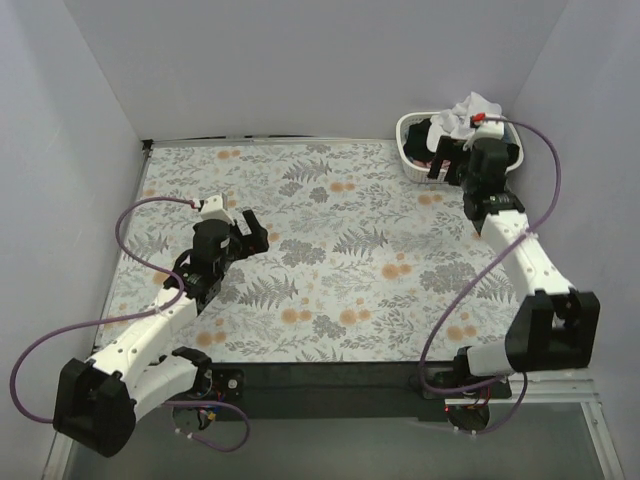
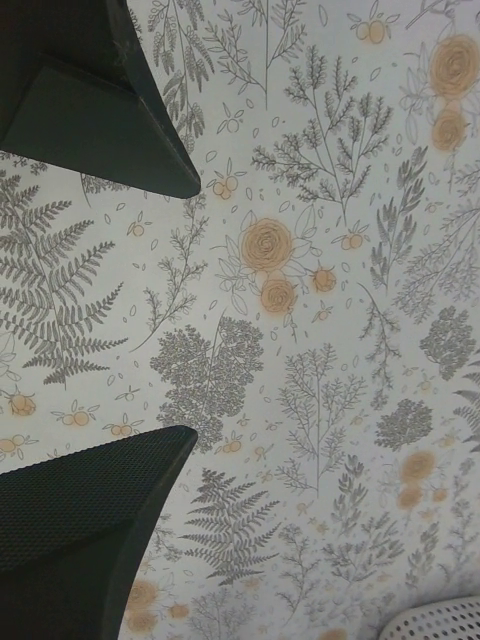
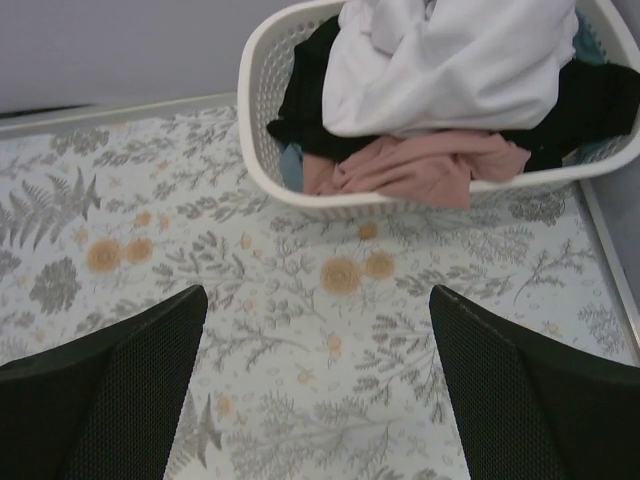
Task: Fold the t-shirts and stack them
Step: Grab the tshirt from the pile, then move the tshirt to the center of the board
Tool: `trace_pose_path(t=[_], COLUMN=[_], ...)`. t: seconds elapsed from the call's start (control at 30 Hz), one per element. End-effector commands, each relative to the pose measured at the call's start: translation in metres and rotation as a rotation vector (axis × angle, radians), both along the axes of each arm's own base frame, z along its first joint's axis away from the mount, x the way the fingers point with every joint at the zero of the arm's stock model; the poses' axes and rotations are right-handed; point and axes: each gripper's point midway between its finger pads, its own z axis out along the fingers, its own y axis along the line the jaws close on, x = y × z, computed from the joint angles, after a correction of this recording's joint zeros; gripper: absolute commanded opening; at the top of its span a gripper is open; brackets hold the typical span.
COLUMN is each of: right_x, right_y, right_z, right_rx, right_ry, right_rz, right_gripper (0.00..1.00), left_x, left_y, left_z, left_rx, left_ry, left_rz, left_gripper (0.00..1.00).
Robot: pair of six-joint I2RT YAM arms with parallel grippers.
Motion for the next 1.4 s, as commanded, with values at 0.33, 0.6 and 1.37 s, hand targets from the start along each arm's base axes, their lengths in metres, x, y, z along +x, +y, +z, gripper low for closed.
trace_pose_path(t=[0.33, 0.6, 1.37], right_x=[0.184, 0.229, -0.069], right_y=[-0.07, -0.082, 0.176], right_z=[-0.014, -0.021, 0.135], right_rx=[-0.015, -0.161, 0.13], right_ry=[-0.061, -0.092, -0.228], right_rz=[-0.288, -0.272, 0.736], right_gripper=[0.94, 0.56, 0.01], left_x=[-0.005, -0.004, -0.02], left_y=[-0.003, -0.002, 0.012], left_z=[0.005, 0.002, 0.044], left_rx=[0.029, 0.035, -0.048], left_ry=[-0.003, 0.003, -0.166], left_rz=[-0.071, -0.066, -0.018], left_gripper=[0.98, 0.98, 0.98])
